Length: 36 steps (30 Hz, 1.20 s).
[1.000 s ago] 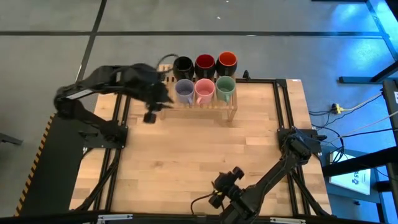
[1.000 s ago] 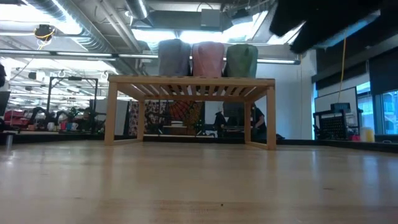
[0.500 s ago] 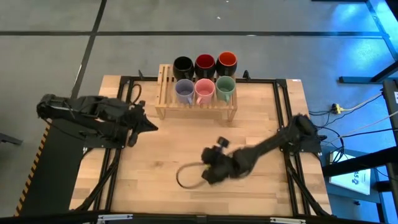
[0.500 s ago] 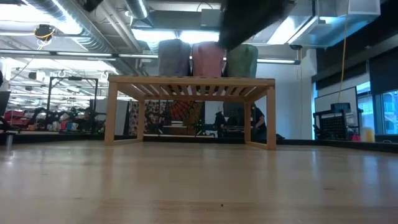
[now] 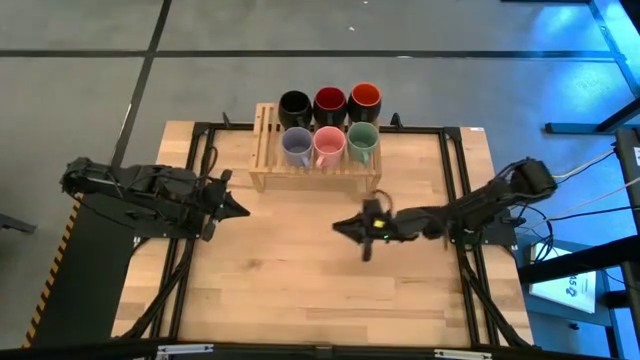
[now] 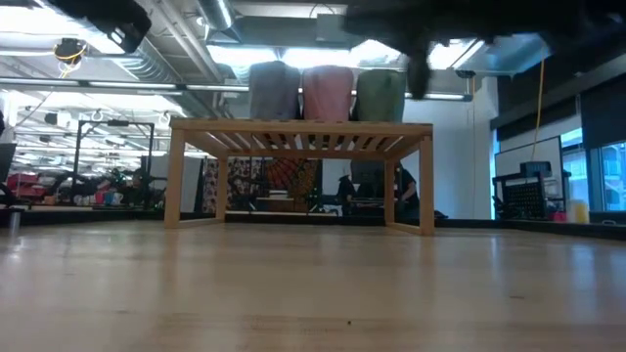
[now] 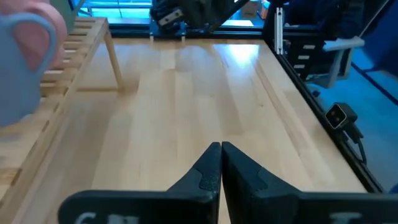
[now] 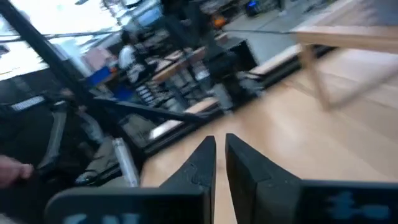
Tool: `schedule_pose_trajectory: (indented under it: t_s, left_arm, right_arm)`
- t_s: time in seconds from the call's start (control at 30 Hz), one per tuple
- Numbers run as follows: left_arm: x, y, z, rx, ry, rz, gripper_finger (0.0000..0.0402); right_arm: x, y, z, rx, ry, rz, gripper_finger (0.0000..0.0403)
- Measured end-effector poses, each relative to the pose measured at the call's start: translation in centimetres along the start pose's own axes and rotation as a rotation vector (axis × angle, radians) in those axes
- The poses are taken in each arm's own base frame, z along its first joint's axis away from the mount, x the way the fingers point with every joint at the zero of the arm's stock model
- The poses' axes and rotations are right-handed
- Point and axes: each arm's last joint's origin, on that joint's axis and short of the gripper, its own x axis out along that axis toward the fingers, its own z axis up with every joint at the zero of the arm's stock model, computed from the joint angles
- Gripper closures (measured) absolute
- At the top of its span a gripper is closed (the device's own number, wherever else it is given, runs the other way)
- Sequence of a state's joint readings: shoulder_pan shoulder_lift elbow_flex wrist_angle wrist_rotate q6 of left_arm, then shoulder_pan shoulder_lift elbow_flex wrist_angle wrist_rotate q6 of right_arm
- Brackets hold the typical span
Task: Place coffee mugs
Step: Return to Home Position
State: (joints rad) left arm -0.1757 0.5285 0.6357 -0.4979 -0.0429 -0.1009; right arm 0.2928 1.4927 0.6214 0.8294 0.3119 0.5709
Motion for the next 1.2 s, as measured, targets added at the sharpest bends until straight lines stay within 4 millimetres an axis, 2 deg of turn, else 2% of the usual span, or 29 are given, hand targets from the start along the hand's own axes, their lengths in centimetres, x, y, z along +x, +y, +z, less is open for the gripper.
schedule_pose_trajectory:
  t_s: [0.07, 0.2, 0.33, 0.6, 0.73, 0.93, 1.2]
  left_arm:
    - [-0.2, 0.0, -0.1, 0.004, -0.002, 0.0, 0.0395]
    - [-0.3, 0.0, 0.4, -0.019, -0.052, -0.011, 0.0395]
    - [0.0, -0.1, 0.5, 0.061, -0.102, -0.037, 0.0395]
    - [2.6, 0.8, -2.6, 0.031, -0.266, -0.008, 0.0395]
    - [3.3, 1.3, -4.5, -0.001, -0.332, -0.02, 0.0395]
    - [3.6, 2.0, -7.0, -0.063, -0.378, -0.011, 0.0395]
    - [2.9, 2.6, -8.9, -0.102, -0.496, 0.006, 0.0395]
  right_arm:
    - [-1.8, -1.1, -0.4, -0.004, -0.005, -0.031, 0.0378]
    - [-4.5, -1.9, -0.3, 0.052, -0.004, -0.013, 0.0379]
    - [-7.2, -2.9, -0.4, -0.033, 0.015, 0.036, 0.0379]
    - [-13.6, -5.8, -1.2, -0.103, -0.061, 0.099, 0.0379]
    - [-15.2, -7.0, -2.1, -0.15, -0.015, 0.074, 0.0379]
    - [-16.5, -7.4, -1.8, -0.231, -0.003, 0.044, 0.0379]
    - [-18.6, -8.0, -1.5, -0.26, -0.019, 0.042, 0.0379]
